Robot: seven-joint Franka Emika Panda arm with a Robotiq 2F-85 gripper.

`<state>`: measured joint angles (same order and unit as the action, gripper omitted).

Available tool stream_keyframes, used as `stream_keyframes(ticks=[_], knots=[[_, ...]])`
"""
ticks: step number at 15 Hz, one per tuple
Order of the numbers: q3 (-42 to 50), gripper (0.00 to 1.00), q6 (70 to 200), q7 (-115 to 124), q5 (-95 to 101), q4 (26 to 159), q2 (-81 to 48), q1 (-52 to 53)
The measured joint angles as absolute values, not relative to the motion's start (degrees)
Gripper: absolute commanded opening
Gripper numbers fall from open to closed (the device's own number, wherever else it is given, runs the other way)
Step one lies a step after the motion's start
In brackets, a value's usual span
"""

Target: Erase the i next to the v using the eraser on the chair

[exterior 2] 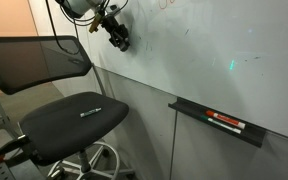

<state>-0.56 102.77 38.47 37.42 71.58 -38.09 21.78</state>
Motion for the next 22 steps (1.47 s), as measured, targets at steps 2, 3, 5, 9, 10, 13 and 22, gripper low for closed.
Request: stream_keyframes(ticks=[2, 3, 5, 9, 10, 13, 22], knots=[[-0.10, 0.32, 102.77, 43.06, 37.42, 71.09, -38.62, 22.27], [0.24, 0.32, 102.77, 45.45, 37.42, 70.87, -38.90, 22.61], [0.87, 0.32, 102.69, 50.42, 37.42, 70.68, -39.36, 23.21], [1.80, 0.32, 101.41, 58.37, 37.44, 70.11, -40.52, 23.99], [1.81, 0.32, 101.09, 58.82, 37.44, 70.11, -40.69, 23.98], [1.82, 0.32, 100.70, 58.73, 37.44, 70.65, -40.63, 23.89], [0.80, 0.32, 107.49, 50.40, 37.42, 91.70, -29.94, 18.37]])
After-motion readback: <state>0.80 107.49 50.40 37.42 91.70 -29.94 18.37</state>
